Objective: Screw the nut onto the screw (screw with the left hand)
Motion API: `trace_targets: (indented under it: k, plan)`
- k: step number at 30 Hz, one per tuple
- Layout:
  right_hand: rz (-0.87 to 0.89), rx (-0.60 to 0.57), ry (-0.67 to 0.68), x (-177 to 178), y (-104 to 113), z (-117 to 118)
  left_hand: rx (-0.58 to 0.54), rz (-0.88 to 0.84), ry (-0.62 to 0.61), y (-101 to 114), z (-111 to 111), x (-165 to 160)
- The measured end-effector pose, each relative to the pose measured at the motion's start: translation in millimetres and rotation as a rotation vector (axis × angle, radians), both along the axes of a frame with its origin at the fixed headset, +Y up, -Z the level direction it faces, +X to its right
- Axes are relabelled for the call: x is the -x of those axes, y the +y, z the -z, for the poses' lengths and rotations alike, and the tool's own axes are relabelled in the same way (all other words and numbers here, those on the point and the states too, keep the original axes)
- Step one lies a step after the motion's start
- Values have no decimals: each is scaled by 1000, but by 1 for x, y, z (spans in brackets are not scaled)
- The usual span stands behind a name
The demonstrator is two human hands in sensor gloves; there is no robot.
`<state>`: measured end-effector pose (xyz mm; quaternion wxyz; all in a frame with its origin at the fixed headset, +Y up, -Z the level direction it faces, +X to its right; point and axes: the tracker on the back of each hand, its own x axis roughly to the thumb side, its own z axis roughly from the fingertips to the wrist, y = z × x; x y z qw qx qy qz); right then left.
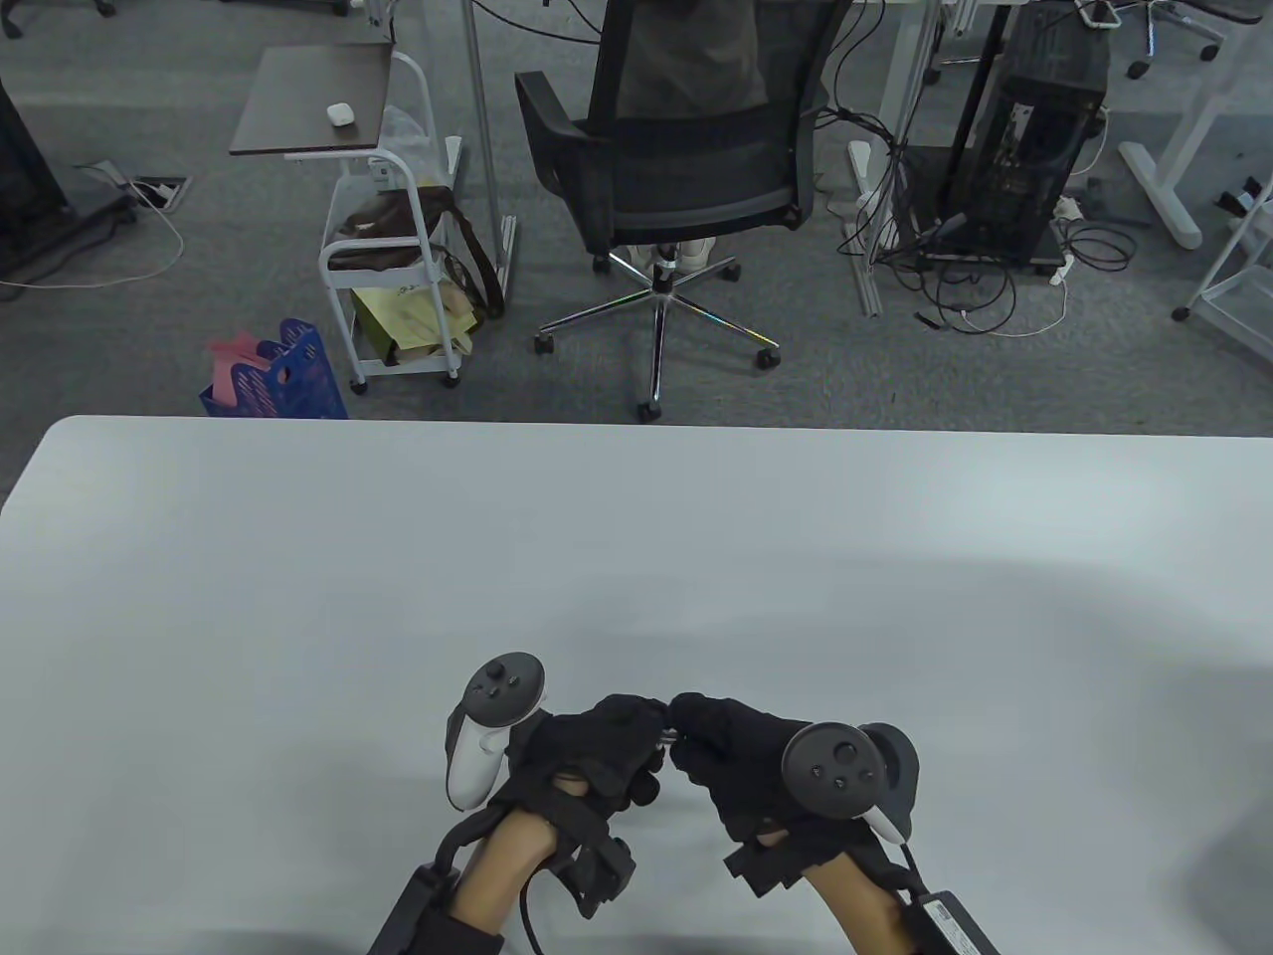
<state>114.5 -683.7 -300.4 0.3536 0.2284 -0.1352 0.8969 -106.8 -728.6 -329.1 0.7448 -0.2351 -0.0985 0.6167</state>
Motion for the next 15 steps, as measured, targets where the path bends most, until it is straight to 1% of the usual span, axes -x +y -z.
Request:
trace_targets:
  k: [2,5,7,10,12,15]
  plan:
    - [-15,-2,6,1,-1,0,8,5,-7,0,0,0]
    - [-13,-2,3,1,-1,0,-11,-20,-37,2,2,-1]
    - [-6,-8,-5,-1,0,0,8,-36,-53,1,1,-1]
    - [6,-8,-9,-3,0,1,11,14,-5,0,1,1]
    - [-5,-7,-5,-3,-1,1,7,-8,-30,1,1,-1]
    - [30,1,-7,-3,0,1,13,-52,-74,2,2,-1]
